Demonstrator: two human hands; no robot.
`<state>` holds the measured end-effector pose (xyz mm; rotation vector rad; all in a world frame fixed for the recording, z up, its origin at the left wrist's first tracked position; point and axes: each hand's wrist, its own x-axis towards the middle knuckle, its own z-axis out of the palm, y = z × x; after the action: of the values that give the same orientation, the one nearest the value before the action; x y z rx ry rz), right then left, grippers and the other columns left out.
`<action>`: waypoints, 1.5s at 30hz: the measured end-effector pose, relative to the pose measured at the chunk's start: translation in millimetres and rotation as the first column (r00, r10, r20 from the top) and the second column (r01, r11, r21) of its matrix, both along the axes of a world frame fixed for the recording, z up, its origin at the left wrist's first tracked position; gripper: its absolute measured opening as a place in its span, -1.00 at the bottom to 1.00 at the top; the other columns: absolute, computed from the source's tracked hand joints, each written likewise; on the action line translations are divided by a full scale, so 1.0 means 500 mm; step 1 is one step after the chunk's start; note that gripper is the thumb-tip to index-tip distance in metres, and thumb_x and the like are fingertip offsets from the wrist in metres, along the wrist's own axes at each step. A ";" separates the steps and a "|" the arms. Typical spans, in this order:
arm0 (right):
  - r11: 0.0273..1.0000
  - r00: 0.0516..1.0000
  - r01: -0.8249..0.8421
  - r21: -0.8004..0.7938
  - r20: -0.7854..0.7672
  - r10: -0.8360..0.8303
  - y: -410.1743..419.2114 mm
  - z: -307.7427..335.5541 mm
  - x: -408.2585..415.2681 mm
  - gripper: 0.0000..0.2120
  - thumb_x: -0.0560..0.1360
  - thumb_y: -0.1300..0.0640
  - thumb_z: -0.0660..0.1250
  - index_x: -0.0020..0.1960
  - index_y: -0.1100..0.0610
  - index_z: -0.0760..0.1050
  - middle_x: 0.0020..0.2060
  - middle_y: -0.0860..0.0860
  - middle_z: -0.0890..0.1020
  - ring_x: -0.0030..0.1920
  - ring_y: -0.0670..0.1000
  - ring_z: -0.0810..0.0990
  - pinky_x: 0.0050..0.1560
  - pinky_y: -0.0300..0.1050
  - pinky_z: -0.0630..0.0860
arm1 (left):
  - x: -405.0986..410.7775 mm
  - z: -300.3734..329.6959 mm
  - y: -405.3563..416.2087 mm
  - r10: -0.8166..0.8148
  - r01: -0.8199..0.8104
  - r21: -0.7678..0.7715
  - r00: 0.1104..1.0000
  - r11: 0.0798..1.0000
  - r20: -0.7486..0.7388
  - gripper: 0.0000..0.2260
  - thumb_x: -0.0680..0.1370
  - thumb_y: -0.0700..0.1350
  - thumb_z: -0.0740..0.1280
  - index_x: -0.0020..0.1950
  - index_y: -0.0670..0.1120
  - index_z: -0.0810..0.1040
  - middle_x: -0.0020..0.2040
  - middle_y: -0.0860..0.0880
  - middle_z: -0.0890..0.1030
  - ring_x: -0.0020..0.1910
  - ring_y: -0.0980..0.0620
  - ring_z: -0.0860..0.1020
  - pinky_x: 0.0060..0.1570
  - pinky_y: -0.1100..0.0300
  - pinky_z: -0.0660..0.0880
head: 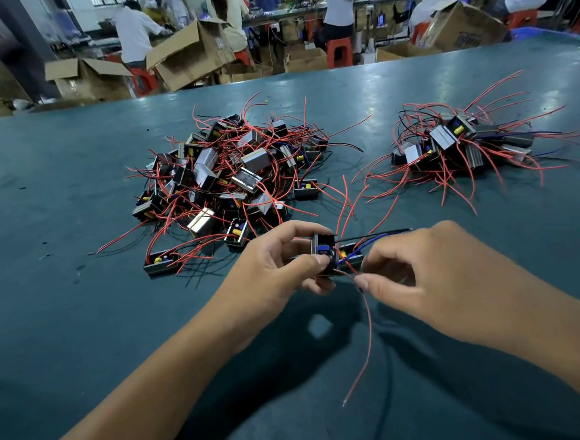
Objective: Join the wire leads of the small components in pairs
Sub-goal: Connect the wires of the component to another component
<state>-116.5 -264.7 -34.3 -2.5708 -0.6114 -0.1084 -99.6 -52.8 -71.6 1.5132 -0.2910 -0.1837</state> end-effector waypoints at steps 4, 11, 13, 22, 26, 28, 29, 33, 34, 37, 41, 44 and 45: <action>0.972 0.966 -0.013 0.236 -0.246 0.072 -0.005 -0.019 0.024 -0.90 0.53 0.06 0.37 -0.15 0.00 0.60 -0.33 -0.11 0.69 -0.33 -0.15 0.64 -0.15 -0.03 0.60 | -0.001 0.000 0.001 -0.008 0.008 -0.004 1.000 1.000 0.002 -0.77 0.52 -0.29 0.36 0.17 -0.16 0.58 -0.16 -0.05 0.66 -0.26 -0.05 0.58 -0.18 0.18 0.59; 0.920 0.986 0.069 0.385 -0.168 -0.003 -0.016 -0.033 0.050 -0.92 0.49 0.08 0.41 -0.19 0.00 0.60 -0.42 -0.16 0.60 -0.44 -0.22 0.45 -0.38 -0.35 0.37 | -0.001 0.005 0.005 -0.008 0.008 0.009 1.000 1.000 0.000 -0.75 0.50 -0.28 0.35 0.17 -0.15 0.59 -0.14 -0.08 0.66 -0.26 -0.07 0.58 -0.17 0.16 0.58; 0.845 0.976 0.126 0.520 -0.216 -0.012 -0.015 -0.034 0.056 -0.91 0.50 0.16 0.43 -0.18 0.06 0.61 -0.44 -0.13 0.59 -0.44 -0.18 0.46 -0.39 -0.34 0.38 | -0.002 0.005 0.004 -0.007 0.008 0.022 1.000 1.000 -0.004 -0.74 0.47 -0.26 0.35 0.15 -0.14 0.60 -0.11 -0.12 0.66 -0.24 -0.09 0.58 -0.18 0.15 0.58; 0.624 0.971 0.130 0.771 -0.225 0.076 -0.001 -0.032 0.054 -0.93 0.50 0.31 0.40 -0.15 0.19 0.58 -0.46 0.03 0.56 -0.41 -0.02 0.51 -0.40 -0.22 0.50 | -0.006 -0.001 -0.004 -0.005 0.005 0.015 0.999 1.000 -0.036 -0.76 0.46 -0.23 0.34 0.11 -0.15 0.60 -0.10 -0.21 0.65 -0.26 -0.15 0.56 -0.23 0.15 0.55; 0.585 0.955 0.117 0.803 -0.252 0.155 -0.001 -0.024 0.050 -0.86 0.51 0.40 0.34 -0.05 0.20 0.59 -0.35 0.06 0.61 -0.35 -0.03 0.59 -0.35 -0.25 0.53 | -0.006 -0.002 -0.006 -0.008 0.008 0.007 0.999 1.000 -0.048 -0.80 0.47 -0.21 0.36 0.08 -0.11 0.61 -0.06 -0.31 0.65 -0.25 -0.13 0.57 -0.26 0.16 0.55; 0.460 0.914 0.200 0.865 -0.335 0.231 -0.002 -0.016 0.051 -0.79 0.51 0.40 0.30 0.10 0.22 0.53 -0.24 0.15 0.65 -0.26 0.04 0.66 -0.32 -0.23 0.56 | -0.004 -0.002 -0.005 0.001 -0.001 -0.005 0.999 1.000 -0.052 -0.82 0.47 -0.21 0.37 0.06 -0.10 0.62 -0.07 -0.30 0.66 -0.27 -0.12 0.59 -0.27 0.17 0.56; 0.382 0.889 0.246 0.891 -0.365 0.278 -0.002 -0.012 0.051 -0.72 0.51 0.39 0.30 0.19 0.20 0.48 -0.18 0.21 0.66 -0.21 0.10 0.69 -0.30 -0.20 0.58 | -0.004 -0.002 -0.003 0.008 -0.009 -0.011 0.999 1.000 -0.052 -0.82 0.47 -0.21 0.37 0.05 -0.09 0.63 -0.07 -0.29 0.67 -0.27 -0.11 0.59 -0.27 0.18 0.56; 0.248 0.899 0.299 0.921 -0.359 0.251 0.014 -0.017 0.040 -0.51 0.48 0.37 0.31 0.36 0.15 0.29 -0.15 0.26 0.69 -0.19 0.18 0.71 -0.26 -0.15 0.63 | -0.001 -0.002 0.000 0.048 -0.049 -0.031 0.998 0.998 -0.047 -0.84 0.46 -0.21 0.38 0.00 -0.03 0.65 -0.12 -0.23 0.67 -0.30 -0.10 0.60 -0.28 0.20 0.56; 0.222 0.910 0.307 0.926 -0.353 0.216 0.020 -0.022 0.036 -0.55 0.52 0.40 0.27 0.36 0.16 0.28 -0.17 0.24 0.70 -0.20 0.17 0.71 -0.28 -0.16 0.62 | -0.001 -0.002 -0.001 0.053 -0.055 -0.039 0.998 0.998 -0.046 -0.84 0.46 -0.22 0.38 -0.01 -0.02 0.65 -0.13 -0.20 0.67 -0.31 -0.10 0.60 -0.29 0.22 0.56; 0.175 0.935 0.307 0.936 -0.330 0.127 0.034 -0.036 0.026 -0.64 0.58 0.41 0.21 0.32 0.16 0.30 -0.24 0.18 0.71 -0.26 0.13 0.72 -0.34 -0.19 0.61 | -0.001 -0.001 -0.002 0.070 -0.072 -0.053 0.997 0.996 -0.045 -0.83 0.45 -0.22 0.38 -0.04 0.01 0.66 -0.11 -0.24 0.66 -0.32 -0.10 0.61 -0.31 0.24 0.55; 0.317 0.955 0.248 0.915 -0.286 0.078 0.040 -0.043 0.010 -0.65 0.55 0.41 0.28 0.23 0.08 0.37 -0.29 0.12 0.69 -0.34 0.08 0.67 -0.41 -0.12 0.59 | 0.000 0.001 -0.002 0.104 -0.105 -0.040 0.994 0.994 -0.028 -0.83 0.44 -0.22 0.37 -0.02 -0.02 0.65 -0.10 -0.30 0.64 -0.32 -0.07 0.61 -0.32 0.25 0.54; 0.502 0.915 0.213 0.838 -0.351 0.198 0.044 -0.049 0.002 -0.71 0.43 0.18 0.49 0.12 0.06 0.52 -0.26 0.07 0.67 -0.28 0.02 0.65 -0.42 -0.08 0.57 | 0.000 -0.004 -0.001 0.085 -0.090 0.071 0.994 0.993 0.070 -0.81 0.47 -0.23 0.38 0.06 -0.07 0.62 -0.19 -0.06 0.67 -0.29 -0.09 0.64 -0.22 0.11 0.60; 0.532 0.909 0.222 0.817 -0.371 0.191 0.044 -0.050 0.002 -0.73 0.38 0.11 0.50 0.05 0.06 0.56 -0.27 0.07 0.67 -0.29 0.01 0.65 -0.43 -0.07 0.56 | -0.001 -0.005 -0.002 0.073 -0.087 0.121 0.991 0.989 0.113 -0.80 0.48 -0.22 0.38 0.08 -0.07 0.61 -0.20 -0.02 0.66 -0.28 -0.12 0.66 -0.18 0.05 0.63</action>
<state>-115.3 -242.6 -59.1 -1.5328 -0.2439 0.1256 -100.3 -53.6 -74.0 1.6596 -0.3094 -0.0567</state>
